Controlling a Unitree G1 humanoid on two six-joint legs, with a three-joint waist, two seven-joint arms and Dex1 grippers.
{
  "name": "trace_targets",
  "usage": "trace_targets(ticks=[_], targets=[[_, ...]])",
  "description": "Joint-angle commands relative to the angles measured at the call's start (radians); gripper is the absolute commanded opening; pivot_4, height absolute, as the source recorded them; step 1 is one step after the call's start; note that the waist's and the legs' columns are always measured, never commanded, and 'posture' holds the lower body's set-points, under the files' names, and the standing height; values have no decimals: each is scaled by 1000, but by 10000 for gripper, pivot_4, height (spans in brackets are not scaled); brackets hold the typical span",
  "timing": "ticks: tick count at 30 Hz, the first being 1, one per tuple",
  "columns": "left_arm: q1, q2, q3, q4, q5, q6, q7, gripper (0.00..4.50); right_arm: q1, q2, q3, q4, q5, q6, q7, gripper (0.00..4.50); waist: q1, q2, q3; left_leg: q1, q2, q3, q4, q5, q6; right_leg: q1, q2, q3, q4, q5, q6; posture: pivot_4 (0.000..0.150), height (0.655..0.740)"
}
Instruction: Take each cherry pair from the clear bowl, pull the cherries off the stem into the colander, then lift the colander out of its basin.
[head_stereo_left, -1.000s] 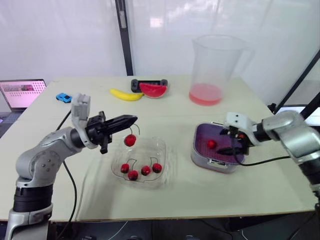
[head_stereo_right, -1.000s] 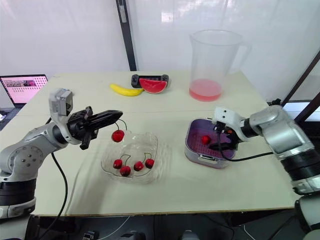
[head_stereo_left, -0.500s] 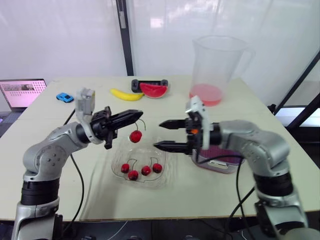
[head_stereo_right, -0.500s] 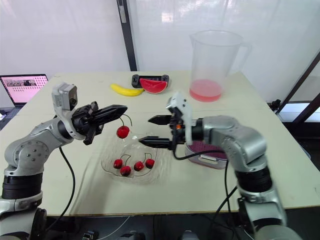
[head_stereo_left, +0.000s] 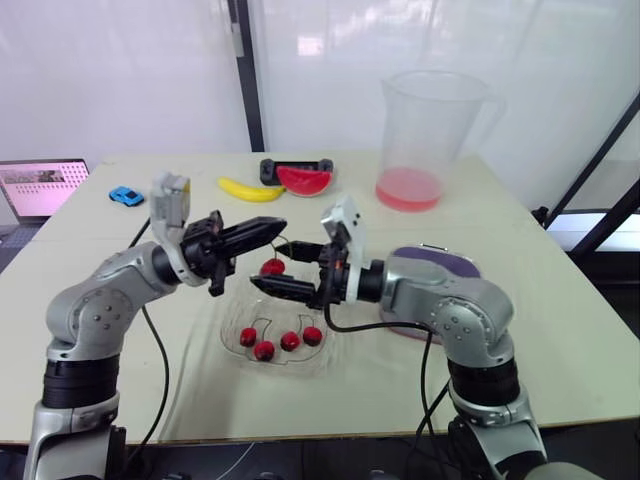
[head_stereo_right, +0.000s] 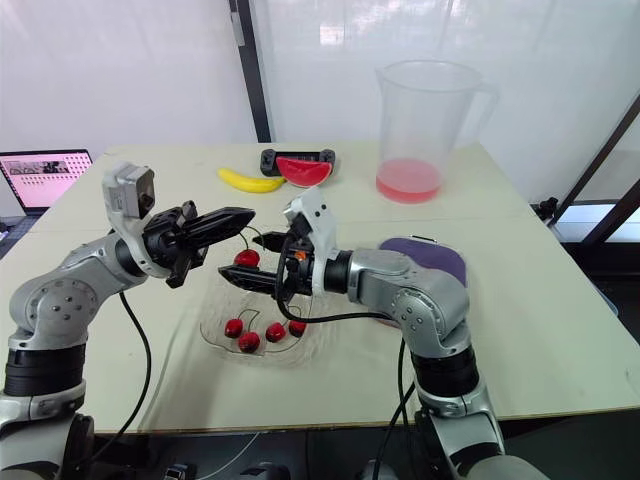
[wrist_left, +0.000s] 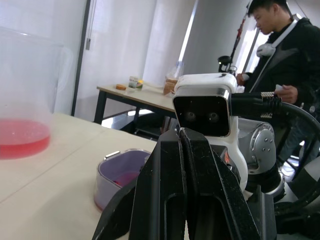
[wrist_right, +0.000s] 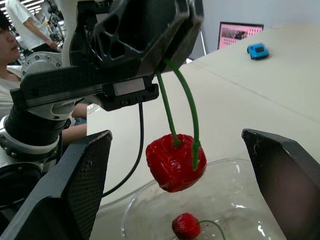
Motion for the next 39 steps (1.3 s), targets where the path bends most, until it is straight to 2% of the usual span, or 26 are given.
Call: trace_targets(ticks=[1,5,6,8,12,21,27,39], targets=[[-15,12,19,-12,6,-24,-5,0,-13,26,-5,-39,29,23,-50,44372,0,0,0,0,0,0,0,0,0,0,0,0,0,0,0,1500,7400],[-16,8,23,-9,6,-29,-4,0,-22,49,-8,-51,44,63,-108,44372,-1,0,0,0,0,0,0,0,0,0,0,0,0,0,0,1500,7400],[-16,7,23,-9,6,-29,-3,0,-22,51,-9,-51,45,67,-116,41845,-1,0,0,0,0,0,-1,0,0,-1,0,0,0,0,0,1500,7400],[-16,7,22,-8,8,-30,-4,0,-22,57,-13,-51,50,77,-132,35366,0,0,0,0,0,0,-1,0,0,0,0,0,0,0,0,1500,7400],[-14,3,22,-8,6,-32,-4,0,-22,63,-11,-54,55,77,-159,16341,-1,0,0,0,0,0,-1,0,1,-1,0,0,0,0,0,1500,7400],[-23,2,17,1,11,-38,-9,0,-26,54,-14,-56,76,80,-178,16341,-1,0,0,0,0,0,-1,-1,1,-1,0,0,0,0,0,1500,7400],[-29,-3,13,8,19,-49,-13,0,2,56,-40,-36,133,168,-195,16341,-1,0,0,0,0,0,-1,-1,1,-1,0,0,0,0,0,1500,7400],[-28,-12,9,7,17,-60,-4,0,11,-4,-48,-49,155,208,-182,16341,-1,0,0,0,0,0,-1,-1,2,-1,0,0,0,0,0,1500,7400]])
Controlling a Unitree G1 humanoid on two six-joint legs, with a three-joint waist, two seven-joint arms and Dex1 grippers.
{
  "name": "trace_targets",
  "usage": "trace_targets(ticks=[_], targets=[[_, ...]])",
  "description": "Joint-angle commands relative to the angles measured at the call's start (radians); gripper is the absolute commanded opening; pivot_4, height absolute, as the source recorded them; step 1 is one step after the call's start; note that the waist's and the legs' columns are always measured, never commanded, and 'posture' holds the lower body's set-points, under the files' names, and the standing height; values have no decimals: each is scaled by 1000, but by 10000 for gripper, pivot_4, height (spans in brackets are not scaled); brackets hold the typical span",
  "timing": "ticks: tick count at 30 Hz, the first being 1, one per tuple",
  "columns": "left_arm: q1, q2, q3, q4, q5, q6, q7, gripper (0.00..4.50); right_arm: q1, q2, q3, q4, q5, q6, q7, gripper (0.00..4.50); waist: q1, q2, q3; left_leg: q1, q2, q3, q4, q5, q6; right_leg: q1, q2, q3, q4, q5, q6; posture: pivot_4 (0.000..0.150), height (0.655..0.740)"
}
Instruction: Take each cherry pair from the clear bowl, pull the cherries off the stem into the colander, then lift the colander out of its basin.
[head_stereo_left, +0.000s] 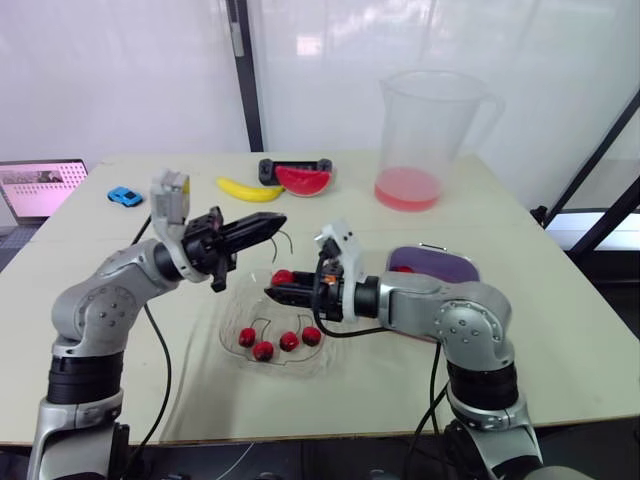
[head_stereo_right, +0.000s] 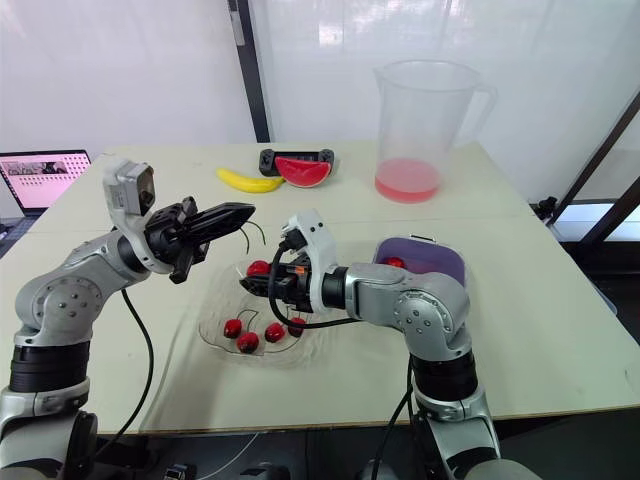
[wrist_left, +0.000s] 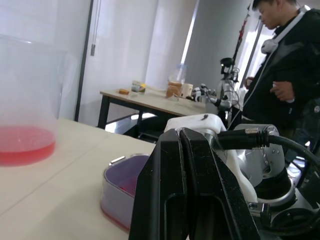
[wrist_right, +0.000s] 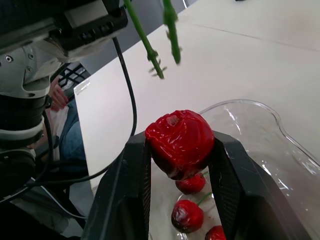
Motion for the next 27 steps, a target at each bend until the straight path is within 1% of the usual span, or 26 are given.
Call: trace_targets(ticks=[1,4,7,10,14,17,20,22,27], targets=[[-14,-2,19,-19,-5,-17,2,0,-9,-18,-12,-40,27,-1,18,16341,0,0,0,0,0,0,0,0,0,0,0,0,0,0,0,1500,7400],[-10,-4,19,-21,-5,-20,2,0,-24,-77,-35,-42,35,-7,53,16341,1,0,0,0,0,0,0,-1,1,0,0,0,0,0,0,1500,7400],[-2,-6,23,-24,-4,-23,4,0,-57,-213,-78,-31,45,-29,139,16341,4,0,0,0,0,0,0,-1,1,1,0,0,0,0,0,1500,7400],[9,-6,26,-33,-4,-24,9,0,-90,-420,-115,11,26,-72,266,16341,3,0,0,0,-1,0,1,-1,2,1,0,0,-1,0,0,1500,7400],[26,-4,34,-47,-8,-24,19,0,-99,-680,-98,83,-38,-173,451,16341,3,0,0,0,0,1,0,-2,3,2,0,0,-2,0,0,1500,7400],[52,-3,43,-61,-12,-27,28,0,-93,-876,-57,148,-113,-272,618,16341,2,0,1,0,0,2,0,-2,3,1,0,0,-3,0,0,1500,7400],[73,-8,45,-75,-14,-30,37,0,-69,-1006,36,183,-220,-383,739,16341,2,0,1,0,0,3,0,-2,4,1,0,1,-3,0,0,1500,7400],[83,-10,42,-82,-11,-33,42,0,-40,-1061,118,193,-325,-479,790,16341,2,0,1,0,0,2,1,-2,4,2,0,0,-3,0,0,1500,7400],[109,-8,14,-98,24,-56,38,0,-12,-1019,207,209,-439,-564,812,16341,3,0,1,0,0,3,1,-2,4,1,0,1,-3,0,0,1500,7400]])
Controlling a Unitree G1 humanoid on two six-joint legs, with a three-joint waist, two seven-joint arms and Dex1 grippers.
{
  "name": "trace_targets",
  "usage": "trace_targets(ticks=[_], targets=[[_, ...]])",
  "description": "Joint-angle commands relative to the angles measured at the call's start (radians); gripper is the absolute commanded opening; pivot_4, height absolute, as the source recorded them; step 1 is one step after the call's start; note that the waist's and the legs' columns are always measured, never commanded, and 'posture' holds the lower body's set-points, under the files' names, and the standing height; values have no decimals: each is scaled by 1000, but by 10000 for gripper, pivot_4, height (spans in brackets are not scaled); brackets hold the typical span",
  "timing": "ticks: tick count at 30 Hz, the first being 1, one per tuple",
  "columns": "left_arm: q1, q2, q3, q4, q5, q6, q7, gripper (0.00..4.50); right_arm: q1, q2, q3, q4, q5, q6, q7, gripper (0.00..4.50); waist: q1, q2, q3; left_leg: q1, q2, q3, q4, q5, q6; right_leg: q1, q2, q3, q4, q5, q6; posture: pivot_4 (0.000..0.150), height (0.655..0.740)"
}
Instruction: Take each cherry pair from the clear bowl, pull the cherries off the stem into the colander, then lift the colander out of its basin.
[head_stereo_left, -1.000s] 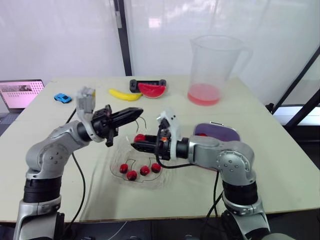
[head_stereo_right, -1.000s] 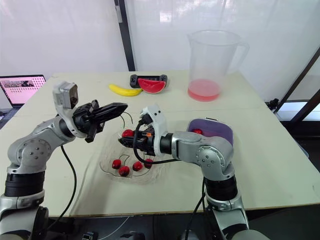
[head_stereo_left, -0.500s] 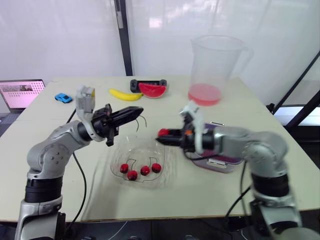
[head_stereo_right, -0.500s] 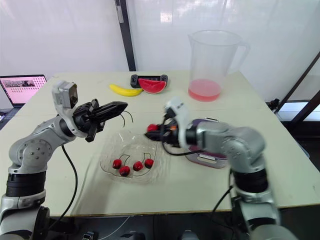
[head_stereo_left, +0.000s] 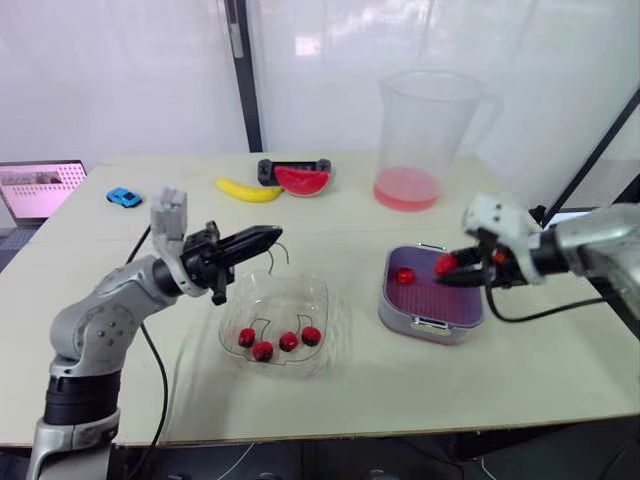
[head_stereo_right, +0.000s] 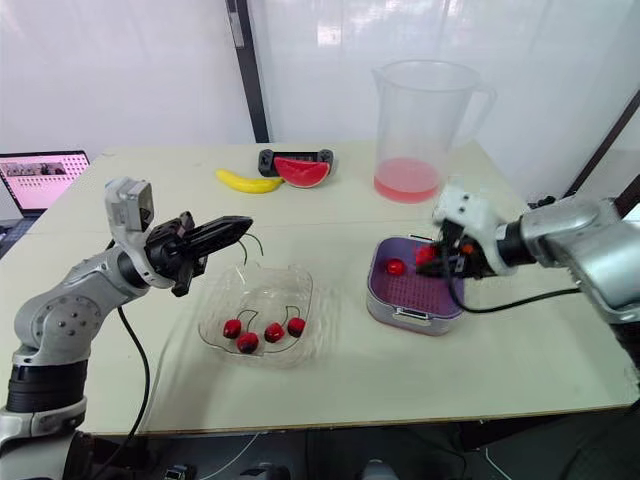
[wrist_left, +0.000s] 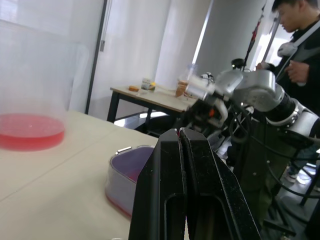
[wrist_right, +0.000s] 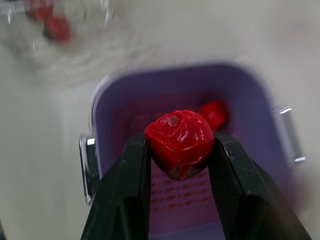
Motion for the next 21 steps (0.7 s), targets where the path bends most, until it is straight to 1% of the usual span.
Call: trace_targets(ticks=[1,4,5,7,10,13,17,21], targets=[[8,3,3,-38,13,-27,-4,0,-1,20,26,1,-81,-60,13,16341,2,0,0,0,0,0,0,0,0,0,0,0,0,0,0,1500,7400],[18,3,-1,-44,18,-34,-3,0,14,51,65,29,-141,-72,3,16341,4,0,0,0,0,0,0,0,0,0,0,0,0,0,0,1500,7400],[21,4,-1,-47,20,-36,-3,0,16,56,75,43,-167,-80,-1,22172,5,0,0,0,0,0,0,0,0,0,0,0,0,0,0,1500,7400],[25,5,-3,-50,23,-37,-3,0,8,59,78,65,-194,-89,4,29552,6,0,0,0,0,0,0,0,0,0,0,0,0,0,0,1500,7400],[26,4,-5,-52,27,-40,-2,0,-10,63,63,80,-207,-90,26,44416,8,0,0,0,0,0,0,0,0,0,0,0,0,0,0,1500,7400],[26,0,-5,-54,29,-42,1,0,-30,55,34,100,-207,-101,60,44838,8,0,0,0,0,0,0,0,0,0,0,0,0,0,0,1500,7400],[32,0,-1,-59,27,-41,7,0,-78,59,-54,147,-127,-102,143,44838,7,0,0,0,0,0,0,0,0,0,0,0,0,0,0,1500,7400],[41,5,13,-63,31,-44,25,0,-172,113,-149,172,22,-34,227,44838,3,0,0,0,0,0,0,0,0,0,0,0,0,0,0,1500,7400]])
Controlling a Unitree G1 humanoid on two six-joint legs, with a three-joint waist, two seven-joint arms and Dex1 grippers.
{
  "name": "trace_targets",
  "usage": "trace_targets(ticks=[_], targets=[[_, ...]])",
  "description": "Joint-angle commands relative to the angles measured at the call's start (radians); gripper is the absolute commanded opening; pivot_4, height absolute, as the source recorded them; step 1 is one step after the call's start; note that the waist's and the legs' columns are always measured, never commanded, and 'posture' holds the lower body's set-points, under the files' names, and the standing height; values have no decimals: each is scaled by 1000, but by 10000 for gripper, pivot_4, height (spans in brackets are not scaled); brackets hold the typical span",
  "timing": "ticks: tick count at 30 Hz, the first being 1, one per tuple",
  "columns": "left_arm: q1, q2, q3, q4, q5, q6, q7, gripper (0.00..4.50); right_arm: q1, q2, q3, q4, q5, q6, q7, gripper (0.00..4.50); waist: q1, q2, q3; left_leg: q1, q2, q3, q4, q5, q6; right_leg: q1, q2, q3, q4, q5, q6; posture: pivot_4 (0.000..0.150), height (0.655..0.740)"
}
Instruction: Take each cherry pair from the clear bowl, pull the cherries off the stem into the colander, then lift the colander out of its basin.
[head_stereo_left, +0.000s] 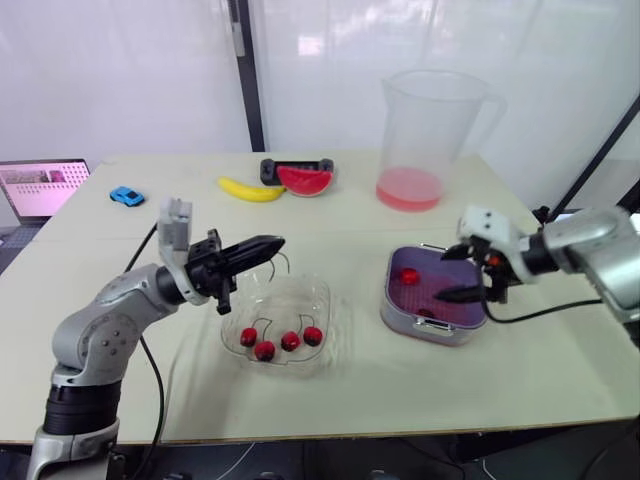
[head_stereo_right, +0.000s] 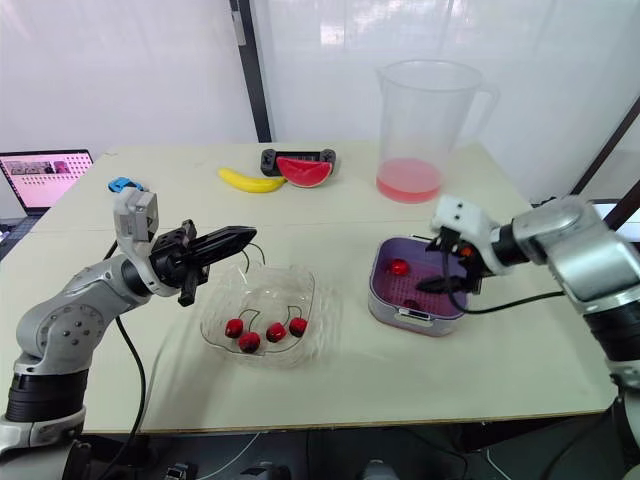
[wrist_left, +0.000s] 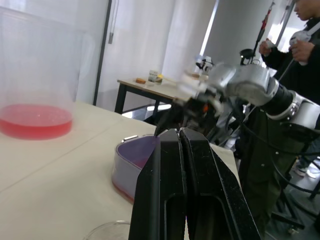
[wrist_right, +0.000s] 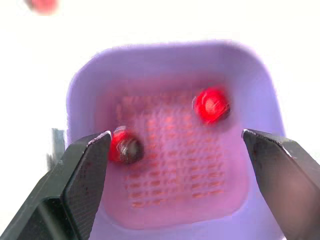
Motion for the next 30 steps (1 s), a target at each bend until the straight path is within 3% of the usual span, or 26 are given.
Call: trace_targets(ticks=[1,7,10,15,21,26,29,30], targets=[[6,8,32,-42,1,-26,19,0,-96,52,-105,-7,139,59,63,44838,-3,0,0,0,0,0,0,0,0,0,0,0,0,0,0,1500,7400],[102,78,126,-87,-7,-2,79,0,-208,223,-178,-102,419,246,89,44838,-7,0,0,0,1,-1,-1,0,0,-1,0,0,0,0,0,1500,7400],[164,106,193,-111,-31,10,124,0,-227,276,-191,-120,473,281,56,44838,-2,0,0,0,1,-1,-1,0,0,-1,0,0,0,0,0,1500,7400],[356,122,359,-107,-64,62,244,0,-237,311,-160,-120,476,272,41,44838,7,0,0,0,1,-1,0,0,0,0,-2,0,0,0,0,1500,7400],[478,75,423,23,-11,147,493,0,-247,324,-113,-103,442,242,46,44838,19,0,0,0,1,-1,0,0,0,0,-1,0,0,0,0,1500,7400],[508,46,446,85,-5,174,580,0,-248,320,-97,-95,432,235,46,44838,23,-1,0,0,0,-1,0,0,0,-1,-1,0,0,0,0,1500,7400],[534,46,457,117,25,167,604,8673,-240,311,-100,-110,442,245,49,45000,24,-2,0,0,0,-1,0,0,0,-1,-2,0,0,0,0,1500,7400],[537,44,461,122,27,167,606,13604,-239,310,-101,-113,443,247,48,45000,24,-2,0,0,0,-1,0,0,0,-1,-2,0,0,0,0,1500,7400]])
